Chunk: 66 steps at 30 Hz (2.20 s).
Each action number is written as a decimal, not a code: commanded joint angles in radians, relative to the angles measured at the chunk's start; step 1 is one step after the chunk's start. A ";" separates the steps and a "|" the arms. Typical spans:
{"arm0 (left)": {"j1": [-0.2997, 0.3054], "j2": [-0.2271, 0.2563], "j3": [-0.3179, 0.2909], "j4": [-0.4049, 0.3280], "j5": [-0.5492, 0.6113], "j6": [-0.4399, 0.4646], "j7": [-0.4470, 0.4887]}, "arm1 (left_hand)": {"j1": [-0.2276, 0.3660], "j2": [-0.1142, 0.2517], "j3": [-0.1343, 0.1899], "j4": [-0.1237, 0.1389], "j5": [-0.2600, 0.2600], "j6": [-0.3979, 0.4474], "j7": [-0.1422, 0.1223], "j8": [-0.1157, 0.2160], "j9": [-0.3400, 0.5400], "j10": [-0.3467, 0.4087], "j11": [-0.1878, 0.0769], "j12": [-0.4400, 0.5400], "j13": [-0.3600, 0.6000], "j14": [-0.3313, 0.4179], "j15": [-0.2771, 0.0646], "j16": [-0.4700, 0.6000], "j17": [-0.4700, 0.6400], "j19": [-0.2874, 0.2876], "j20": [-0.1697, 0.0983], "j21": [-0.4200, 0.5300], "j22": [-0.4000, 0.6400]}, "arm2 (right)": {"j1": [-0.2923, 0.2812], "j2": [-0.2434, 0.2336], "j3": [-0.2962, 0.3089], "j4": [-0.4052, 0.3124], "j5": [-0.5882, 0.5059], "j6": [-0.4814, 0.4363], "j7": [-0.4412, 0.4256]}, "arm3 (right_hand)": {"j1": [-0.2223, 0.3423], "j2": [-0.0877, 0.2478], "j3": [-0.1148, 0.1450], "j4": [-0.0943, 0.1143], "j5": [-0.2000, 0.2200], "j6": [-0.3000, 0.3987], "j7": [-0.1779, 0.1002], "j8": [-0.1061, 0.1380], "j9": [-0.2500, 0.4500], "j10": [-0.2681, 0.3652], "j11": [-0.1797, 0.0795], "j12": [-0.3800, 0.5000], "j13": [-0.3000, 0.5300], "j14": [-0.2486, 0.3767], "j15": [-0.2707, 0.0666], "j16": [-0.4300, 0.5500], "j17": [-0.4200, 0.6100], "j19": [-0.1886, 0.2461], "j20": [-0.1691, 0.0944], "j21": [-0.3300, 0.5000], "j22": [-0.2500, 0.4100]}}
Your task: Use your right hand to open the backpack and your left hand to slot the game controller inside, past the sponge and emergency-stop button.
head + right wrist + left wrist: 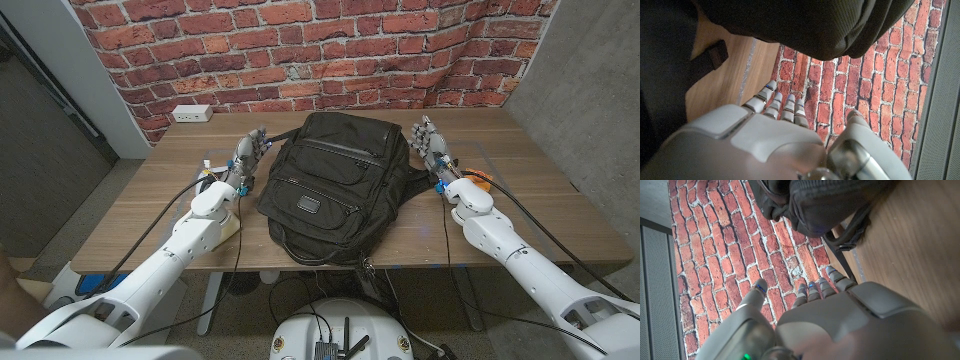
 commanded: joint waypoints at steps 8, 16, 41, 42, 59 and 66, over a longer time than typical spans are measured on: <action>0.029 0.033 -0.008 -0.070 0.027 0.032 0.062 | 0.012 0.059 0.010 -0.010 0.006 0.007 0.009 0.007 0.002 -0.002 0.001 0.004 0.005 -0.001 0.000 0.006 0.004 0.012 -0.052 0.004 0.001 | -0.003 -0.004 0.000 -0.020 -0.026 0.002 -0.038 | 0.003 0.032 0.011 -0.003 0.006 0.010 -0.002 0.005 0.005 0.010 -0.002 0.006 0.002 -0.009 -0.004 0.006 -0.005 0.009 -0.004 -0.001 0.002; 0.060 0.057 -0.011 -0.153 0.042 0.075 0.113 | 0.016 0.059 0.011 -0.016 0.005 0.007 0.008 0.006 0.003 -0.001 -0.001 0.003 0.005 0.001 -0.001 0.005 0.004 0.013 -0.052 0.004 0.001 | -0.008 -0.019 0.005 -0.029 -0.024 -0.005 -0.031 | 0.004 0.033 0.014 -0.005 0.007 0.008 -0.005 0.005 0.005 0.010 -0.005 0.007 0.001 -0.010 -0.006 0.007 -0.010 0.008 -0.009 -0.006 0.002; 0.098 0.199 -0.018 -0.380 0.131 0.237 0.181 | 0.032 0.059 0.017 -0.037 0.002 0.020 0.004 0.008 0.003 0.018 -0.006 0.007 0.005 0.013 -0.002 0.005 0.004 0.020 -0.051 0.004 0.001 | -0.017 0.019 0.006 0.038 -0.046 0.100 -0.034 | 0.006 0.035 0.026 -0.009 0.006 0.017 -0.005 0.009 0.005 0.025 -0.024 0.012 -0.002 0.001 -0.029 0.012 -0.033 0.016 -0.021 -0.019 0.002; 0.098 0.208 -0.019 -0.390 0.139 0.248 0.188 | 0.035 0.060 0.018 -0.040 0.002 0.026 0.004 0.010 0.003 0.022 -0.007 0.007 0.005 0.018 -0.003 0.006 0.004 0.023 -0.052 0.005 0.001 | -0.017 0.020 0.006 0.039 -0.046 0.100 -0.034 | 0.006 0.035 0.026 -0.009 0.006 0.017 -0.005 0.009 0.005 0.025 -0.024 0.012 -0.002 0.001 -0.029 0.012 -0.034 0.016 -0.021 -0.019 0.002; 0.129 0.351 -0.047 -0.547 0.241 0.416 0.243 | 0.062 0.050 0.023 -0.075 -0.001 0.079 -0.011 0.017 0.002 0.067 -0.020 0.015 0.005 0.048 -0.022 0.008 0.004 0.049 -0.059 0.008 0.001 | -0.016 0.023 0.008 0.047 -0.055 0.104 -0.052 | 0.004 0.034 0.030 -0.010 0.005 0.017 -0.005 0.008 0.005 0.033 -0.029 0.013 -0.003 0.007 -0.032 0.014 -0.044 0.024 -0.022 -0.023 0.002; 0.135 0.409 -0.053 -0.590 0.299 0.477 0.254 | 0.075 0.038 0.021 -0.093 -0.002 0.108 -0.033 0.020 0.003 0.088 -0.038 0.016 0.005 0.066 -0.039 0.008 0.004 0.054 -0.064 0.006 0.001 | -0.021 0.026 0.008 0.045 -0.061 0.108 -0.064 | 0.002 0.033 0.031 -0.010 0.005 0.017 -0.005 0.008 0.005 0.035 -0.029 0.013 -0.003 0.010 -0.033 0.016 -0.047 0.028 -0.020 -0.024 0.002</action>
